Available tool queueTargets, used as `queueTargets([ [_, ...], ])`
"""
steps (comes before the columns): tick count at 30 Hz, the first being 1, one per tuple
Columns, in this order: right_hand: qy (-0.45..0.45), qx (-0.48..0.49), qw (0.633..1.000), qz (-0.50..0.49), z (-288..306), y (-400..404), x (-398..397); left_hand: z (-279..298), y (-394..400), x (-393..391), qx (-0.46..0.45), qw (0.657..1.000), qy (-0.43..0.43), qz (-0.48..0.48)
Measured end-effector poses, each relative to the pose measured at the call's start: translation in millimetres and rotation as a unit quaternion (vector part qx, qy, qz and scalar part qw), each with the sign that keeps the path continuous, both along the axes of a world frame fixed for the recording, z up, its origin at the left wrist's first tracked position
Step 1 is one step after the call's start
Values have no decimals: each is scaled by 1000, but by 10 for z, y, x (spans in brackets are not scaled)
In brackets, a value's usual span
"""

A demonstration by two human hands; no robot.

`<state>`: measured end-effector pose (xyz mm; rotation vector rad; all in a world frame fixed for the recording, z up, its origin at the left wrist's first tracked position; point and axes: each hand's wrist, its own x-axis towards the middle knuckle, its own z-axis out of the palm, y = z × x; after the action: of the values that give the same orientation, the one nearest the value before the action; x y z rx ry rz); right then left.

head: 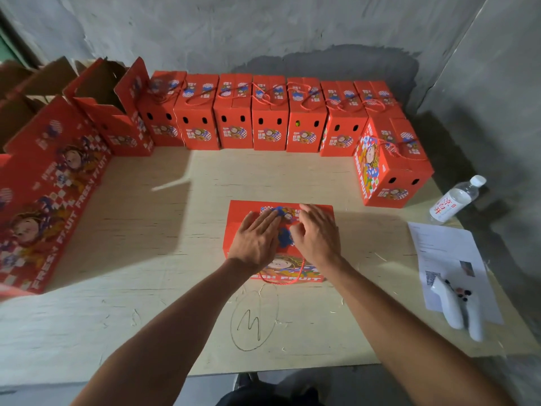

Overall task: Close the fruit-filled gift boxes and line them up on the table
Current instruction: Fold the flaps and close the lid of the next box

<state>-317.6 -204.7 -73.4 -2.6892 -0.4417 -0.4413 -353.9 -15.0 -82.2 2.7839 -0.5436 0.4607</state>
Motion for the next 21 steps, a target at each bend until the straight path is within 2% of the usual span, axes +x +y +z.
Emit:
queueTargets([
  [3, 32, -51, 998, 22, 69, -2, 86, 51, 60, 6, 37, 999, 25, -21],
  [5, 17, -58, 998, 0, 41, -27, 59, 72, 71, -1, 24, 998, 53, -8],
  [7, 14, -45, 998, -48, 12, -52, 1, 81, 115, 9, -29, 994, 79, 66],
  [10, 61, -22, 990, -129, -3, -54, -57, 87, 227, 25, -93, 967, 146, 185],
  [14, 153, 50, 970, -183, 86, -22, 20, 112, 212, 19, -154, 948, 162, 228],
  [15, 186, 78, 957, -208, 101, -45, 63, 132, 208, 30, -198, 931, 170, 254],
  [17, 258, 141, 925, -240, 135, -132, 136, 162, 264, 82, -292, 876, 225, 312],
  [19, 298, 180, 906, -240, 136, -210, 154, 182, 341, 124, -364, 824, 294, 321],
  [21, 305, 191, 903, -233, 109, -257, 163, 111, 398, 136, -391, 809, 303, 317],
])
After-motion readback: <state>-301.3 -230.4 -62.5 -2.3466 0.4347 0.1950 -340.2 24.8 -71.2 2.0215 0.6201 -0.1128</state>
